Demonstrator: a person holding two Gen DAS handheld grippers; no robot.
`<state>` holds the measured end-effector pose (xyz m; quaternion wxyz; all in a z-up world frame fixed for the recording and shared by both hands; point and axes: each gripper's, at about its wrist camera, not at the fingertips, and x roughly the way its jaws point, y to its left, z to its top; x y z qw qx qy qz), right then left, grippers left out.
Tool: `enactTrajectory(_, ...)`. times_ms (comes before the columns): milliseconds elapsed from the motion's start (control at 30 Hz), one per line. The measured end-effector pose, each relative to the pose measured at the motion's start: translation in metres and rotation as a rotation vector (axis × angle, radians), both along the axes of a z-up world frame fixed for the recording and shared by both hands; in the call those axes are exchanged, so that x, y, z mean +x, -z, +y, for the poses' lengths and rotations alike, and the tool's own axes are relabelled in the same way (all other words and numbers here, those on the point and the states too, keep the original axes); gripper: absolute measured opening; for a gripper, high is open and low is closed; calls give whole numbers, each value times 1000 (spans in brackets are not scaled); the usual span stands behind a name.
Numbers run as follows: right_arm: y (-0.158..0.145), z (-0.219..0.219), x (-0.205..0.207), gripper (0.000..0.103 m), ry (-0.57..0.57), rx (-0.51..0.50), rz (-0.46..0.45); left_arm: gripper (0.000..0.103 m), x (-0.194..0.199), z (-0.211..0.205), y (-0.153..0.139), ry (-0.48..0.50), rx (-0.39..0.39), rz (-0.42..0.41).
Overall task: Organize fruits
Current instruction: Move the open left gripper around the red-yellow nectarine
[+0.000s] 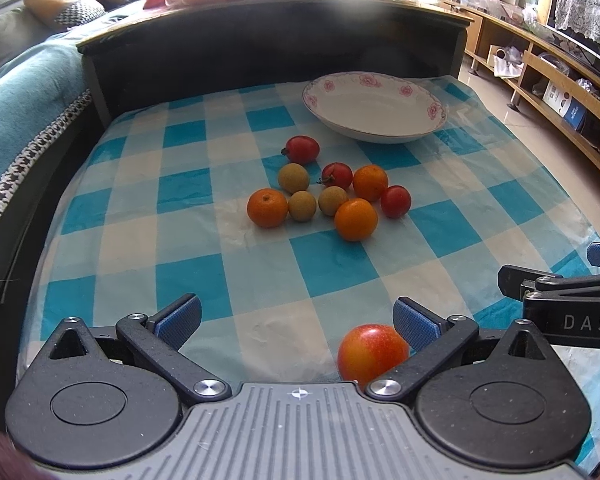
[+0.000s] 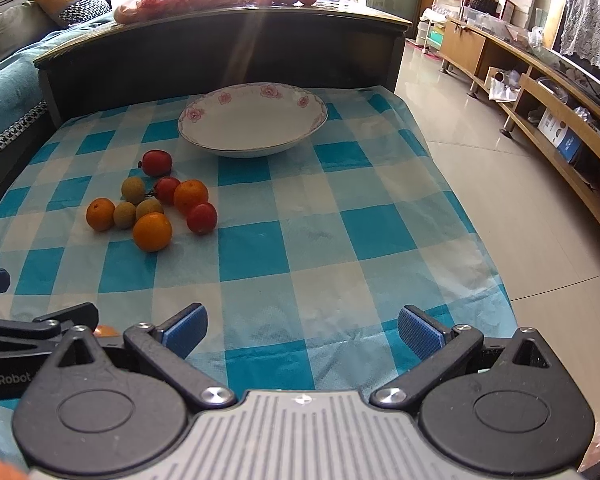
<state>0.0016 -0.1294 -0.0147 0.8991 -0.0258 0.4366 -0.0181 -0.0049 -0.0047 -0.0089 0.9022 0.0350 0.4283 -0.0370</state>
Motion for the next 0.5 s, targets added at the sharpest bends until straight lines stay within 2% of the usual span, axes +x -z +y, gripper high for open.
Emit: enactTrajectory(500, -1, -1, -15, 103, 9, -1, 44, 103, -4, -1, 1, 14, 7, 30)
